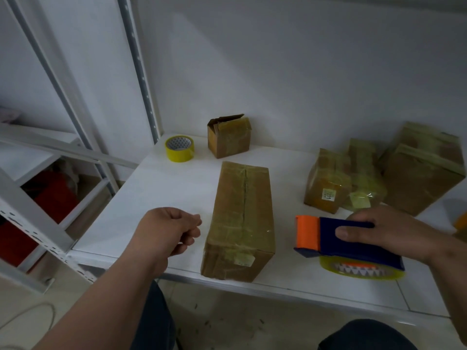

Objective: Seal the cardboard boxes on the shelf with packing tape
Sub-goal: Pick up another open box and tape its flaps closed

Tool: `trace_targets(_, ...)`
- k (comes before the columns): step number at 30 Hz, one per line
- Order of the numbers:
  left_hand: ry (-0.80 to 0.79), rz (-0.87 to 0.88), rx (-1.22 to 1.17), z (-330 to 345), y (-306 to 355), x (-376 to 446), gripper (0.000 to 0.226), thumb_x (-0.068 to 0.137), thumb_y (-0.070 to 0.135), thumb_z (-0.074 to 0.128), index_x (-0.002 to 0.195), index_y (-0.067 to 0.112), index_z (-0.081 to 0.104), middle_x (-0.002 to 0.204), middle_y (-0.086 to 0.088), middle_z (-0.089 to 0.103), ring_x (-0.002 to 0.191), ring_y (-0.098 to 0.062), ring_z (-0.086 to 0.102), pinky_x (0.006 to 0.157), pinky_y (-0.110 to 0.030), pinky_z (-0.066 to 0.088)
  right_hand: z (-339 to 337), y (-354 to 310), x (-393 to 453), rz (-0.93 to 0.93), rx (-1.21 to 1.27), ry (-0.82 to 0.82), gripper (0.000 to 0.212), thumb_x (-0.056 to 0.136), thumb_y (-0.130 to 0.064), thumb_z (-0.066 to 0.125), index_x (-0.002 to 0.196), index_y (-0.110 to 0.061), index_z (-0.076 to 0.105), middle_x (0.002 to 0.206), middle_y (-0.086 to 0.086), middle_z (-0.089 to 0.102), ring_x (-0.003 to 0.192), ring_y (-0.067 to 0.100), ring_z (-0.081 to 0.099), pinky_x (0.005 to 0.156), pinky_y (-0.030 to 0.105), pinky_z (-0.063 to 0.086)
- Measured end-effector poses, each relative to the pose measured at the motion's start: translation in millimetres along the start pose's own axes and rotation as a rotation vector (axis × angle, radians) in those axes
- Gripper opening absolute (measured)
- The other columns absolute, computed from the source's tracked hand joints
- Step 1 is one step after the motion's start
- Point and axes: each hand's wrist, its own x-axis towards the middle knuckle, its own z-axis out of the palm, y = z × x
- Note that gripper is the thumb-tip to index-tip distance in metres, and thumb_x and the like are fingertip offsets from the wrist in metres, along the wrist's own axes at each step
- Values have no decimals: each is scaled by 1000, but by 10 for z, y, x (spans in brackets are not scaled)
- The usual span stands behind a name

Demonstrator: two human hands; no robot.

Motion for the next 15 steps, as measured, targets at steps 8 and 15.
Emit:
trace_targets(8,12,53,293,96,-69,-6,28,96,27,60,122,20,67,67,-2,66,57,-14,58,47,-22,49,476,5,312,-23,32,-79,71,56,-85,60,81,-21,73,75,-4,74,66,8,69,63,24,52)
trace_targets(15,-185,33,696,118,-152,41,40,104,24,32,140,31,45,118,-1,59,98,-23,62,74,-39,60,536,22,362,-33,84,-83,55,66,-72,62,81,-20,72,73,-7,73,66,8,70,61,21,51)
